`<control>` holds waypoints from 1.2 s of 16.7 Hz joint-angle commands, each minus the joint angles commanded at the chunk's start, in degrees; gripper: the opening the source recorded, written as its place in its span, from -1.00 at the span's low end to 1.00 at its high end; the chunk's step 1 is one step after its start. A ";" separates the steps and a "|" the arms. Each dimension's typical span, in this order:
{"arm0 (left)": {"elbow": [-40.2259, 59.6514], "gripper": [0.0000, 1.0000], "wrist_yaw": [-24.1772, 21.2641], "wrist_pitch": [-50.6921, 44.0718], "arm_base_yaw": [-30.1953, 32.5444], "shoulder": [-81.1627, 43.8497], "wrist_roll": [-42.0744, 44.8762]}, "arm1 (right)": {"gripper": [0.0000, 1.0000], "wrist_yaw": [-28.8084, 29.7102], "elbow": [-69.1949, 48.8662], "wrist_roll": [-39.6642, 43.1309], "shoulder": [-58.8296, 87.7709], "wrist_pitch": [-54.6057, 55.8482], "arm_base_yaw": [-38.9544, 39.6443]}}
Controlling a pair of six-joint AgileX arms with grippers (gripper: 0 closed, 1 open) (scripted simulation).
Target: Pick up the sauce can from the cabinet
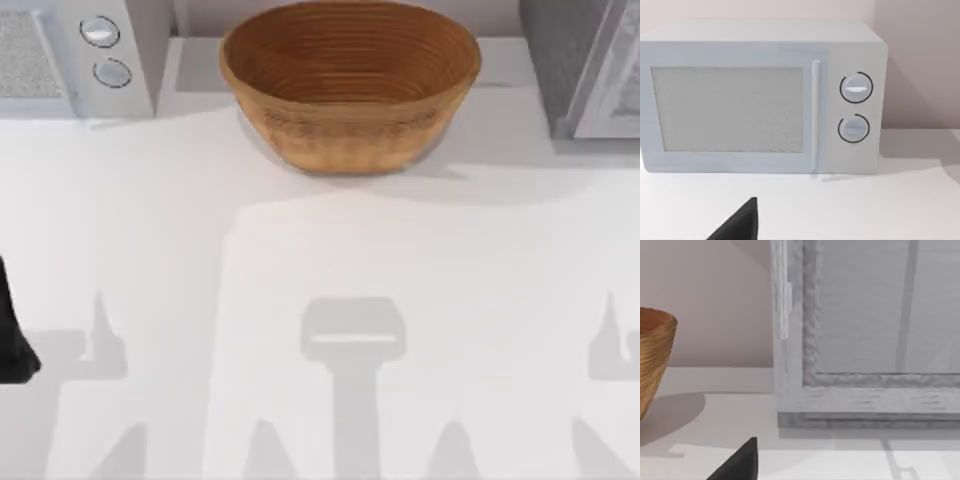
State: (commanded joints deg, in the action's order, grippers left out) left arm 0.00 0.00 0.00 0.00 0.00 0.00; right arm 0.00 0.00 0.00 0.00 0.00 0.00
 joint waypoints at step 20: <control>0.00 1.00 0.00 0.00 0.00 0.00 0.00 | 1.00 8.62 -81.05 -0.81 59.10 -17.97 8.62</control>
State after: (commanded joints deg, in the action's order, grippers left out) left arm 0.00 0.00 0.00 0.00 0.00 0.00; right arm 8.62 -81.05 -0.81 59.10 -17.97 8.62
